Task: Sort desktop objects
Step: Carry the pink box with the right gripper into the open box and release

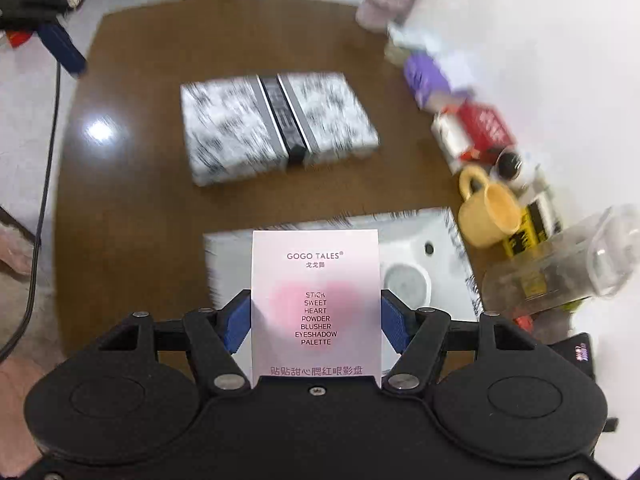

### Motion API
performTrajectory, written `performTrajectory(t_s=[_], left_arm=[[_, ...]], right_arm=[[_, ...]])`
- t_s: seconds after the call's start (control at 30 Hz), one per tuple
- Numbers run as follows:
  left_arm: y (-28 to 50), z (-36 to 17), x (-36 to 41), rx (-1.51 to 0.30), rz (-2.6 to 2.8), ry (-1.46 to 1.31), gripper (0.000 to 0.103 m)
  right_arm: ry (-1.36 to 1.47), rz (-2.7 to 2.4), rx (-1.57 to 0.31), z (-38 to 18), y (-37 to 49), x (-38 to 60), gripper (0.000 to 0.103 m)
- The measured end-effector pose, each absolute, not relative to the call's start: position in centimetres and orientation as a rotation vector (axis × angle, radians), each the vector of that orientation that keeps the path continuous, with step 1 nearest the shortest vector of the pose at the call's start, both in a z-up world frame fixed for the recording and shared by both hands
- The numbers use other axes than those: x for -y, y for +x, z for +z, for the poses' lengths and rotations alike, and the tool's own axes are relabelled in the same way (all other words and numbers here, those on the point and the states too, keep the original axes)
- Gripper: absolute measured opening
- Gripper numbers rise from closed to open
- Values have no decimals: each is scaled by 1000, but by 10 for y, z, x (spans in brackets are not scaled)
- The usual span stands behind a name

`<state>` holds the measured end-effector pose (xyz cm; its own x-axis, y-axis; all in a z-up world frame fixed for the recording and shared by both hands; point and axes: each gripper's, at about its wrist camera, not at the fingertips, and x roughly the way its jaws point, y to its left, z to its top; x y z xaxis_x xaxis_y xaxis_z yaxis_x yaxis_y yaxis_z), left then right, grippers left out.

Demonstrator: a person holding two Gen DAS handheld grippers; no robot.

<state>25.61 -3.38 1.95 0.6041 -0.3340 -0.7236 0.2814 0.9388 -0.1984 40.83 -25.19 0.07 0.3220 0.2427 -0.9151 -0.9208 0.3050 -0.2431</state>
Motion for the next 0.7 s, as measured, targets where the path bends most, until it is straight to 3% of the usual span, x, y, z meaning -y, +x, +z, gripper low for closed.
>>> performTrajectory(t_s=[0.37,0.7], left_arm=[[372,-24,41,-1023,-420,-18,103],[416,-45,53,-1086,-459,20,103]], right_arm=[[-989,1115,-1087,-134,502,239,69],[-971,1182,-1096,-162,514,244,69]])
